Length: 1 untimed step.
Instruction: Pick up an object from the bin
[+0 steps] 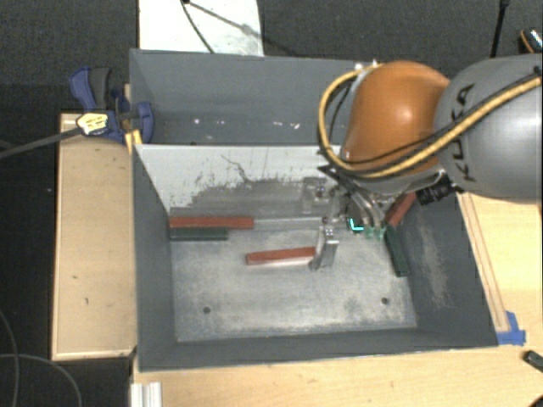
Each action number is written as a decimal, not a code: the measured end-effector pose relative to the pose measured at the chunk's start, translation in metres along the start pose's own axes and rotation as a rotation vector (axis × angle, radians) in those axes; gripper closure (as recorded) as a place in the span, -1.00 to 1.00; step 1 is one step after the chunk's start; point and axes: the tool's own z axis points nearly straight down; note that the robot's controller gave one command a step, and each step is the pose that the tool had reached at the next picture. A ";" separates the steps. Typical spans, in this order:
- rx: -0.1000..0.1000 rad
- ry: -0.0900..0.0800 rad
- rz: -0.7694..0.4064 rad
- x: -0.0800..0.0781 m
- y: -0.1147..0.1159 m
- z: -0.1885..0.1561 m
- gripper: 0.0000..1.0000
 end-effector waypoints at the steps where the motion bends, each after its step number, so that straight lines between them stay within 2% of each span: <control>1: 0.001 -0.001 -0.177 -0.007 -0.031 0.136 -1.00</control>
Offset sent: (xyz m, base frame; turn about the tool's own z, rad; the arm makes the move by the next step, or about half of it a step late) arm 0.0071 -0.0296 -0.1327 -0.1786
